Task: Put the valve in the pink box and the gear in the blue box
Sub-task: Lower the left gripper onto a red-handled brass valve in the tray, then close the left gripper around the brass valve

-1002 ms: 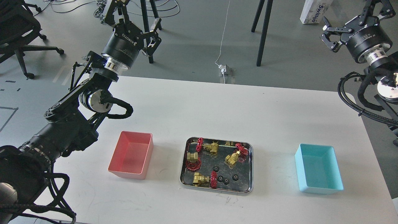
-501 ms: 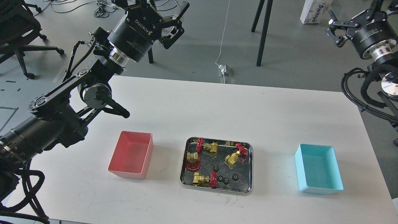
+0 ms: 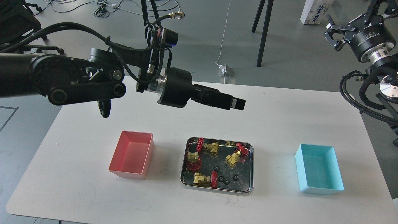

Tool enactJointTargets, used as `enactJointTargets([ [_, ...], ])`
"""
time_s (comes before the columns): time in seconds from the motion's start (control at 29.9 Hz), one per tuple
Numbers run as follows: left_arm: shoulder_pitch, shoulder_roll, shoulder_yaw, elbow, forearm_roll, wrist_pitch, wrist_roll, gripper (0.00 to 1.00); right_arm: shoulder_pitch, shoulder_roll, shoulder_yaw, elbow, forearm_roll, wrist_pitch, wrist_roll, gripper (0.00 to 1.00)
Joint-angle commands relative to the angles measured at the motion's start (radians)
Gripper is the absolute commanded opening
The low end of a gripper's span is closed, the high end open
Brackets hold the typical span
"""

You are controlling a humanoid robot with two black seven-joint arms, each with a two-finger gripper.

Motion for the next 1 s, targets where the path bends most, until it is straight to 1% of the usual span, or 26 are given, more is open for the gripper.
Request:
enactJointTargets([
  [0.0, -0.01, -0.177, 0.277, 0.083, 0.103, 0.348, 0.0, 0.94, -0.012, -0.006, -0.001, -0.002, 0.0, -0.001, 0.0, 1.0],
  [0.03, -0.004, -0.214, 0.326, 0.117, 0.106, 0.38, 0.0, 0.94, -0.017, -0.012, -0.001, -0.002, 0.0, -0.001, 0.0, 1.0],
  [0.1, 0.02, -0.248, 0.371, 0.163, 0.115, 0.385, 0.0, 0.94, -0.028, -0.018, -0.001, -0.002, 0.0, -0.001, 0.0, 1.0],
  [0.3, 0.189, -0.26, 0.374, 0.304, 0.181, 0.388, 0.0, 0.94, -0.023, -0.018, 0.005, 0.001, 0.0, -0.011, -0.003, 1.0],
  [0.37, 0.237, -0.259, 0.379, 0.329, 0.198, 0.39, 0.0, 0.94, 0.01, -0.018, 0.005, 0.01, 0.0, -0.011, -0.014, 1.0],
  [0.47, 0.286, -0.251, 0.379, 0.349, 0.212, 0.391, 0.0, 0.94, 0.128, -0.015, -0.018, -0.002, -0.002, -0.015, -0.063, 1.0],
  [0.5, 0.296, -0.248, 0.376, 0.354, 0.212, 0.393, 0.0, 0.94, 0.148, -0.016, -0.024, -0.006, -0.002, -0.021, -0.067, 1.0],
  [0.63, 0.324, -0.242, 0.371, 0.371, 0.212, 0.394, 0.0, 0.94, 0.163, -0.003, -0.037, -0.022, -0.002, -0.036, -0.069, 1.0],
  [0.97, 0.421, -0.227, 0.373, 0.498, 0.213, 0.394, 0.0, 0.89, 0.087, 0.019, -0.034, -0.011, 0.0, -0.034, -0.069, 1.0],
])
